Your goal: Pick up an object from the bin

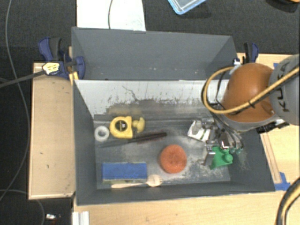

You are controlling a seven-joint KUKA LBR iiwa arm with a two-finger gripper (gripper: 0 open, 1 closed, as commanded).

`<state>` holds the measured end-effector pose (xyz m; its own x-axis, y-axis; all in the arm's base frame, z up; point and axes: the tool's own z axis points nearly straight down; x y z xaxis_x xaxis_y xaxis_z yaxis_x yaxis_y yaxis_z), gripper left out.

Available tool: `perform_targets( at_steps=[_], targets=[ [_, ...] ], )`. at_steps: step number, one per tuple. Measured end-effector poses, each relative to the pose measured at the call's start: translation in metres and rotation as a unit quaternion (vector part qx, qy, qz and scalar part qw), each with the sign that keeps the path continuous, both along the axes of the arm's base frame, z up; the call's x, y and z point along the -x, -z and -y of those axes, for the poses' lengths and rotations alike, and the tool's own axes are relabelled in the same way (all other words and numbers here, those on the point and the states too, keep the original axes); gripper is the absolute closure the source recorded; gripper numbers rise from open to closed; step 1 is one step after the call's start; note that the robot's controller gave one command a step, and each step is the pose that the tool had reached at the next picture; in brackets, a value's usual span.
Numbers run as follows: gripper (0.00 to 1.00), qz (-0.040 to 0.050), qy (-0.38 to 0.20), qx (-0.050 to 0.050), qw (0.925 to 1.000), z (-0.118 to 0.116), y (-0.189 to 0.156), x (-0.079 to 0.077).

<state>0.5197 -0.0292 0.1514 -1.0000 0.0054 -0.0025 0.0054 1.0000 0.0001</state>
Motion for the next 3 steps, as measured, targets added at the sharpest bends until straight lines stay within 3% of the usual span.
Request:
perform_targets(
  at_steps=[1,2,3],
  targets=[
    [0.00,-0.0001,0.000,0.000,1.0000,0.000,0.000,0.000],
    [0.00,0.0034,0.036,0.000,0.9993,-0.035,0.064,-0.005],
    [0.00,0.0026,-0.035,0.001,0.9994,-0.087,0.080,0.006]
  ],
)
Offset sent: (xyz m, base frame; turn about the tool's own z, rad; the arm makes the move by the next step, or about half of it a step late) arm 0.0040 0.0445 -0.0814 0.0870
